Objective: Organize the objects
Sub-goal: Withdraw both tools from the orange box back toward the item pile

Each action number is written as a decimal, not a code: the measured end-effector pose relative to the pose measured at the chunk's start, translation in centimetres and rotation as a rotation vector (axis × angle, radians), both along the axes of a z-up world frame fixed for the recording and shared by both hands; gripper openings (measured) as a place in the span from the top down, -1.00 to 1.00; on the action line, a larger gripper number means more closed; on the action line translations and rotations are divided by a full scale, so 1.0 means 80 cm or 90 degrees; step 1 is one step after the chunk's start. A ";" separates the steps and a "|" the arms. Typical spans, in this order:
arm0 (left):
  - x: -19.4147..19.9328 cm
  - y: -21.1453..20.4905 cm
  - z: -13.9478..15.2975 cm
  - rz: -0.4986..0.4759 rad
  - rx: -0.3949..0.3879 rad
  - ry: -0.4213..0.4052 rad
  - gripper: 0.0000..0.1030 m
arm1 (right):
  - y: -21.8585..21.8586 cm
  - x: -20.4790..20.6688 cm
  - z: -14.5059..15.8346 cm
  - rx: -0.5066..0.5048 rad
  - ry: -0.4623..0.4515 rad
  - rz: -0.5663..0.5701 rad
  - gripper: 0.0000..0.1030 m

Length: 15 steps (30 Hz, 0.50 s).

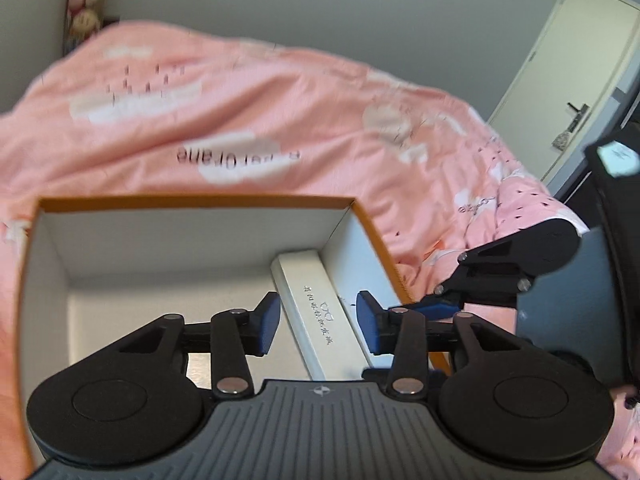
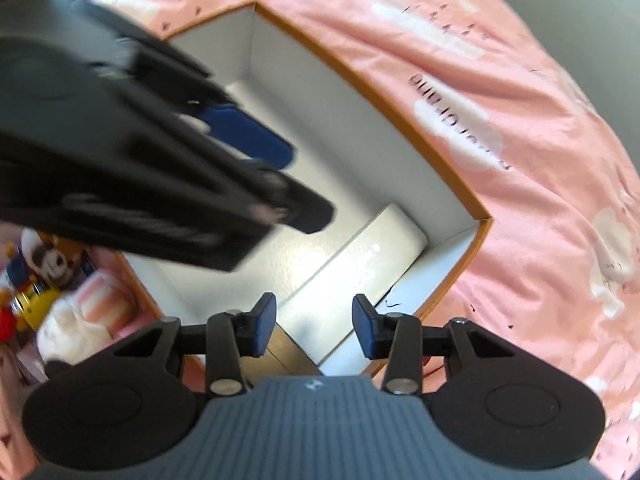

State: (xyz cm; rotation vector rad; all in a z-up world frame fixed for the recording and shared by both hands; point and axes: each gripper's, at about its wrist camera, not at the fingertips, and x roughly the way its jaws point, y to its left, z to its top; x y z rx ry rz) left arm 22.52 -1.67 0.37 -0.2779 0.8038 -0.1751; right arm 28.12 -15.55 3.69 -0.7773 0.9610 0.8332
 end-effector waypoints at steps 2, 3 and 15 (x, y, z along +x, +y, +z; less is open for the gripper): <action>-0.022 -0.004 0.011 -0.002 0.018 -0.028 -0.01 | -0.007 -0.009 0.007 0.039 -0.010 -0.027 0.09; -0.033 -0.005 0.016 -0.004 0.028 -0.046 -0.06 | -0.011 -0.015 0.012 0.060 -0.014 -0.039 0.05; -0.133 -0.005 0.024 -0.019 0.079 -0.081 -0.27 | -0.057 -0.116 0.021 0.280 -0.111 -0.190 -0.59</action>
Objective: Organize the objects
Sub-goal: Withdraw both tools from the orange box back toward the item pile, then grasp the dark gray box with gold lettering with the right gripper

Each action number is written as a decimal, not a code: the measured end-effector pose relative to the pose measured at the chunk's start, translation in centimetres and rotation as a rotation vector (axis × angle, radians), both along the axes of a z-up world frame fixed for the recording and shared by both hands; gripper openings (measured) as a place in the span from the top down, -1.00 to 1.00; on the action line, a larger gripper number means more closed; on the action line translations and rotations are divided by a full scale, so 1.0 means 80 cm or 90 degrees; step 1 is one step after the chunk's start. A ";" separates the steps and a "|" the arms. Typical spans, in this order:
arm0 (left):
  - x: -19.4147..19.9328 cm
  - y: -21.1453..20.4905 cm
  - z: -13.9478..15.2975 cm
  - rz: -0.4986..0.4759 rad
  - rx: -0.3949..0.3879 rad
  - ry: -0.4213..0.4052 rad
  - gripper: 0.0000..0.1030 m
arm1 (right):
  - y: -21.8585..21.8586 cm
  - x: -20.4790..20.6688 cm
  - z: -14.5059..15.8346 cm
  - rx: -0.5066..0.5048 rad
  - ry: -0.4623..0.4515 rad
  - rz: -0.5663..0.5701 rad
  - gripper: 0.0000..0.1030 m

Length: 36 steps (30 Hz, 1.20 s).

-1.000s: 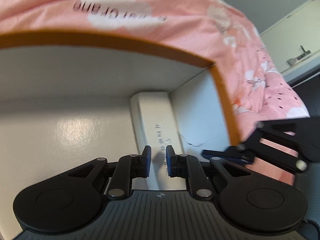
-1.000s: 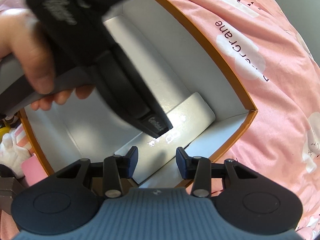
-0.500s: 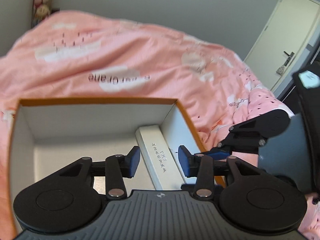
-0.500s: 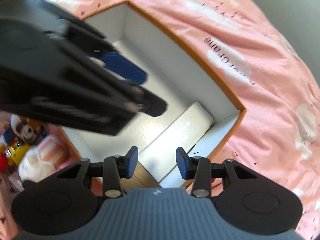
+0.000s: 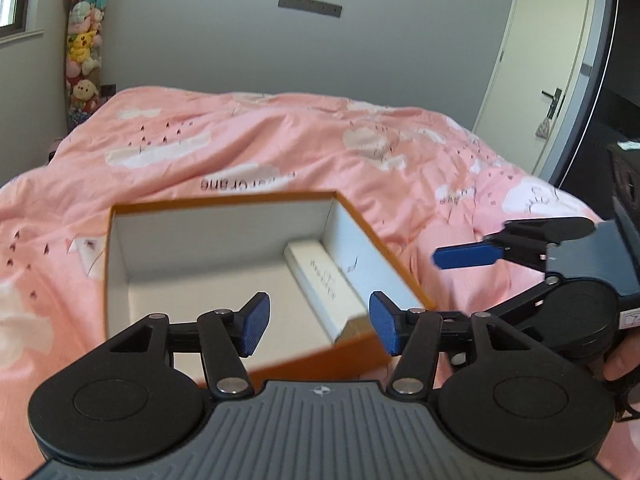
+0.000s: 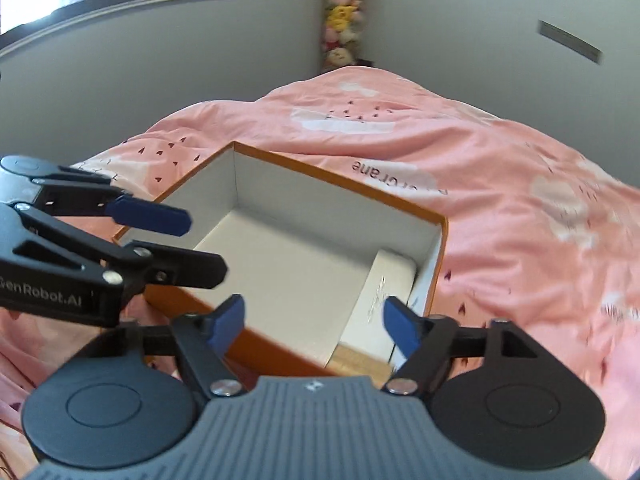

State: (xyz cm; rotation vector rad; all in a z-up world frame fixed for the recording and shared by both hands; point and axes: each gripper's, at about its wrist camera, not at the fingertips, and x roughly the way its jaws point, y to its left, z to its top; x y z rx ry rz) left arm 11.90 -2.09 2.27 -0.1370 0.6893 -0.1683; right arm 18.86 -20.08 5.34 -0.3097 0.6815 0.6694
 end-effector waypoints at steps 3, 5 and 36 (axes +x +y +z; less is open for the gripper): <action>-0.013 0.004 -0.005 -0.002 0.012 0.015 -0.27 | -0.002 -0.020 -0.006 0.015 -0.001 -0.037 -0.62; -0.027 0.009 -0.009 -0.001 0.016 0.021 -0.27 | -0.004 -0.035 -0.010 0.029 -0.001 -0.053 -0.66; -0.071 0.052 -0.094 0.003 -0.125 0.203 -0.07 | -0.044 -0.124 -0.111 0.121 0.371 -0.250 -0.70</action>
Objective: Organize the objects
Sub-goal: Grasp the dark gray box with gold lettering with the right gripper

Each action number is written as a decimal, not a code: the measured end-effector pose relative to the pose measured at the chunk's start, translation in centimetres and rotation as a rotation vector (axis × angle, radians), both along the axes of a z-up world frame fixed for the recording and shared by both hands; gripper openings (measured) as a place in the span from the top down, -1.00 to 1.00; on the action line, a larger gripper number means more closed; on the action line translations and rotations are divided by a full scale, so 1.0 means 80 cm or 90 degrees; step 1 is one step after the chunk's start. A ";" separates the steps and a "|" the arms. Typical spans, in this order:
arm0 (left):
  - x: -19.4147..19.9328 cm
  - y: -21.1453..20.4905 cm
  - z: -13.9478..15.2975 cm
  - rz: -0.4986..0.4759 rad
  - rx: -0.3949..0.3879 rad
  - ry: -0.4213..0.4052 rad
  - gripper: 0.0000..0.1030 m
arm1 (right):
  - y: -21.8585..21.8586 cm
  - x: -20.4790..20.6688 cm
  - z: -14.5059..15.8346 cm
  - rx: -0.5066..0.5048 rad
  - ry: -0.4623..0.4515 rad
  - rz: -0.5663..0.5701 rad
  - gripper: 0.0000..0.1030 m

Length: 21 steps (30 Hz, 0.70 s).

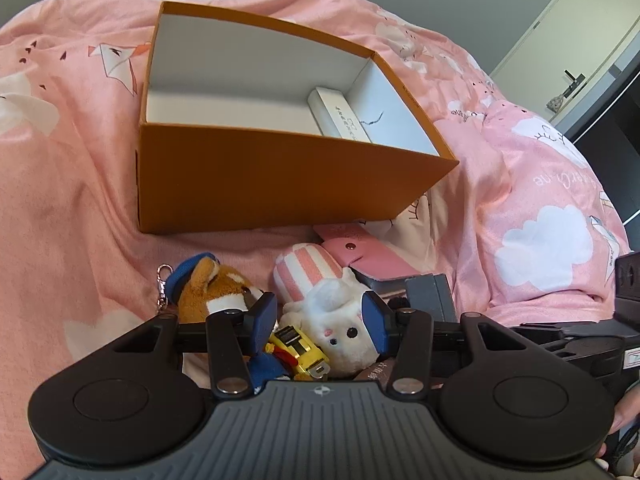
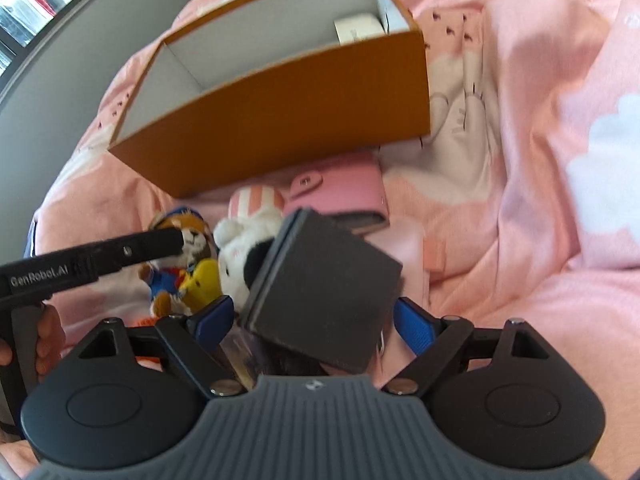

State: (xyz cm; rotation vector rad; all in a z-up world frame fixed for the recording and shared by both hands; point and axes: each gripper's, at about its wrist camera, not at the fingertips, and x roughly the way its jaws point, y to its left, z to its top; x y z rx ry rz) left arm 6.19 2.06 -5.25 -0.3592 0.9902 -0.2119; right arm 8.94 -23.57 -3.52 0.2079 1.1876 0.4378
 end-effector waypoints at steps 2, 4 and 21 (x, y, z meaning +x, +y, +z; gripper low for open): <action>0.000 -0.002 -0.001 -0.006 0.002 0.001 -0.07 | 0.001 0.003 -0.006 0.004 0.010 0.001 -0.70; 0.000 -0.003 -0.002 -0.010 0.002 0.003 -0.07 | 0.004 0.006 -0.009 0.003 0.011 0.006 -0.71; -0.001 -0.020 -0.001 -0.065 0.000 0.006 -0.07 | 0.053 0.006 -0.002 -0.136 -0.085 0.094 -0.49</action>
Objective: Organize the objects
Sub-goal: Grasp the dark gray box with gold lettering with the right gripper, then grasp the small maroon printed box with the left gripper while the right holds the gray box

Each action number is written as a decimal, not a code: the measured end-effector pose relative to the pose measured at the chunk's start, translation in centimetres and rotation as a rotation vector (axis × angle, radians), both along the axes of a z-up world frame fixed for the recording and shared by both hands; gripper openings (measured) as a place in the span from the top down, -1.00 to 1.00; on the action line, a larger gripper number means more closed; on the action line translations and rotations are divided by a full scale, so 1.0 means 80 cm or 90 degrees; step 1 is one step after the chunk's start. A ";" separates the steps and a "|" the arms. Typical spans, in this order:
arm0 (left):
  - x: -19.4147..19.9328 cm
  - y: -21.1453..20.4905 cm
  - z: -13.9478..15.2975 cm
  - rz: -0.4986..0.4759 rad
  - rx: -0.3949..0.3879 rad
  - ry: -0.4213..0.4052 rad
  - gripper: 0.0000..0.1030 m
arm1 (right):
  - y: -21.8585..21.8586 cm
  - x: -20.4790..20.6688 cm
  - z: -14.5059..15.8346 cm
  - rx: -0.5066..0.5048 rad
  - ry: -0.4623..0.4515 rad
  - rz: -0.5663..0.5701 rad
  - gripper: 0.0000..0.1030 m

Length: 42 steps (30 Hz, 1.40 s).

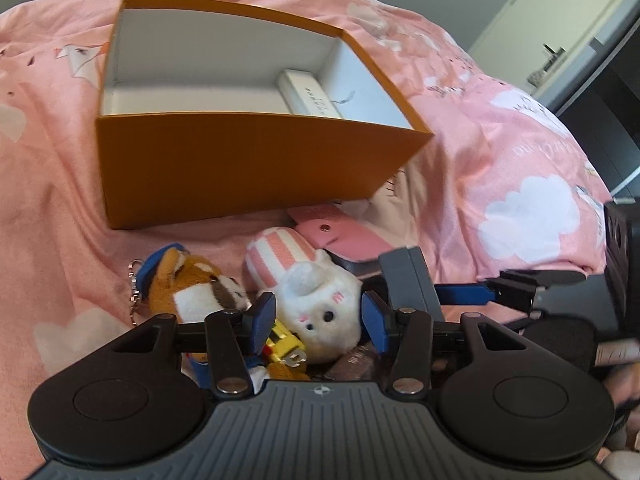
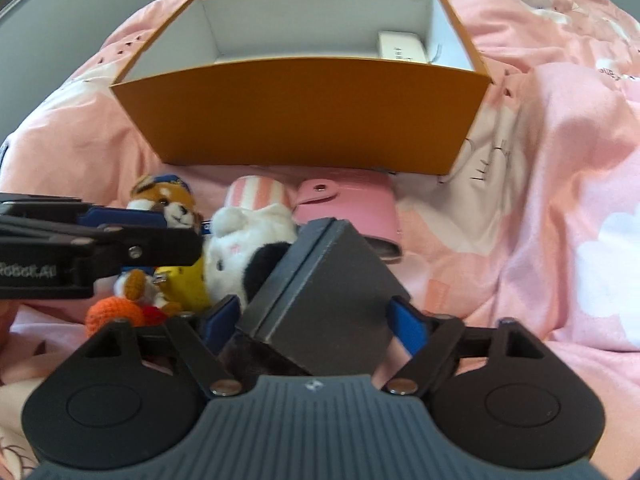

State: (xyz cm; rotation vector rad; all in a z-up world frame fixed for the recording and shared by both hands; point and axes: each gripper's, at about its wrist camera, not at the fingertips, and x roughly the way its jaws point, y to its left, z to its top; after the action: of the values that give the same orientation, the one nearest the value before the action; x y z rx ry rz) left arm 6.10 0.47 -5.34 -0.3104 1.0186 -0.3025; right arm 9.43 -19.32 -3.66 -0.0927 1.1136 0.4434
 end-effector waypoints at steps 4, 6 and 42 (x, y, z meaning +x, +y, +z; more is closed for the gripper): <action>0.001 -0.011 -0.002 -0.053 -0.002 0.015 -0.07 | -0.020 0.000 0.011 0.035 0.009 -0.014 -0.26; 0.001 -0.019 -0.003 -0.092 -0.003 0.026 -0.07 | -0.029 -0.001 0.016 0.046 0.015 -0.019 -0.13; 0.016 -0.053 -0.025 -0.226 -0.019 0.174 -0.26 | -0.061 0.017 0.001 0.002 0.006 0.018 0.22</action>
State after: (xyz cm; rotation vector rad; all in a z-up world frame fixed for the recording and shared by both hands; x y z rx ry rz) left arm 7.39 -3.76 -7.30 -0.1990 1.3409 -0.6087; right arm 10.78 -24.16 -3.58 -0.1041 1.1223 0.4706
